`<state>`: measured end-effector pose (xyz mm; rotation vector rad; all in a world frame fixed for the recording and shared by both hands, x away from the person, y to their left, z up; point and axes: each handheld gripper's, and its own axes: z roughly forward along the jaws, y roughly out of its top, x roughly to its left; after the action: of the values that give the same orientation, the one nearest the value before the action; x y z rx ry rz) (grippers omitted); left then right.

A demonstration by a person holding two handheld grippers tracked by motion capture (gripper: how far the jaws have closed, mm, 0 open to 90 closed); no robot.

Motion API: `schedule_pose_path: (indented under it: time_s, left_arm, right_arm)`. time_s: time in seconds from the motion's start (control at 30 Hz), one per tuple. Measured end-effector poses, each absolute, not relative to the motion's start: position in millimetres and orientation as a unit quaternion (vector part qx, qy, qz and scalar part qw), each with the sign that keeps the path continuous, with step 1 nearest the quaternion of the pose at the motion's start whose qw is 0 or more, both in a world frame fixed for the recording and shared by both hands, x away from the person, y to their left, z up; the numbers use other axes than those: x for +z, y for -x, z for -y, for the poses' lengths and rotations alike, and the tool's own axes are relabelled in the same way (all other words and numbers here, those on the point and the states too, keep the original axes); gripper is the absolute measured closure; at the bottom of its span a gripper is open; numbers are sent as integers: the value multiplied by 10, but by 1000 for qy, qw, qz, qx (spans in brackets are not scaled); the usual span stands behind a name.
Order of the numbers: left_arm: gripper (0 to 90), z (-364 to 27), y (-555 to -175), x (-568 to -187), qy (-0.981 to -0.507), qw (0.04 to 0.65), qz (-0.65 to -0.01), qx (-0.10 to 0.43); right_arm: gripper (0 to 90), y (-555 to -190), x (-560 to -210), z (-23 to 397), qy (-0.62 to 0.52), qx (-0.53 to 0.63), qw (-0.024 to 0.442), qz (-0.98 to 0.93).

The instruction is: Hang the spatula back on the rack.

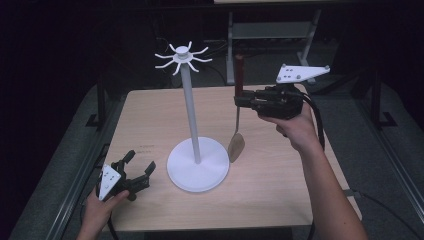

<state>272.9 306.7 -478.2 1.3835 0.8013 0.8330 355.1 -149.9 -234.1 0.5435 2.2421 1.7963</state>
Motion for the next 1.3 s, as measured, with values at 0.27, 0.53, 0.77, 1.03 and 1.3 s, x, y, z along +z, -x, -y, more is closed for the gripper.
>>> schedule_pose_path:
  time_s: [0.27, 0.53, 0.77, 1.03, 1.3]
  left_arm:
    - [131, -3065, -2729, -4782, -601, 622, -348, 362]
    - [131, -3065, -2728, -4782, -601, 622, -347, 362]
    - [131, -3065, -2727, -4782, -601, 622, -347, 362]
    - [131, -3070, -2733, -4782, -600, 623, -348, 362]
    - [131, -3072, -2737, -4782, -602, 620, -351, 361]
  right_arm:
    - [729, -3572, -2257, 1336, -167, 610, 105, -767]
    - [729, -3609, -2211, 1198, -156, 611, 99, -770]
    - [728, -3645, -2194, 1086, -150, 609, 92, -774]
    - [727, -3712, -2192, 938, -144, 604, 83, -780]
    - [725, -3749, -2189, 857, -140, 597, 75, -786]
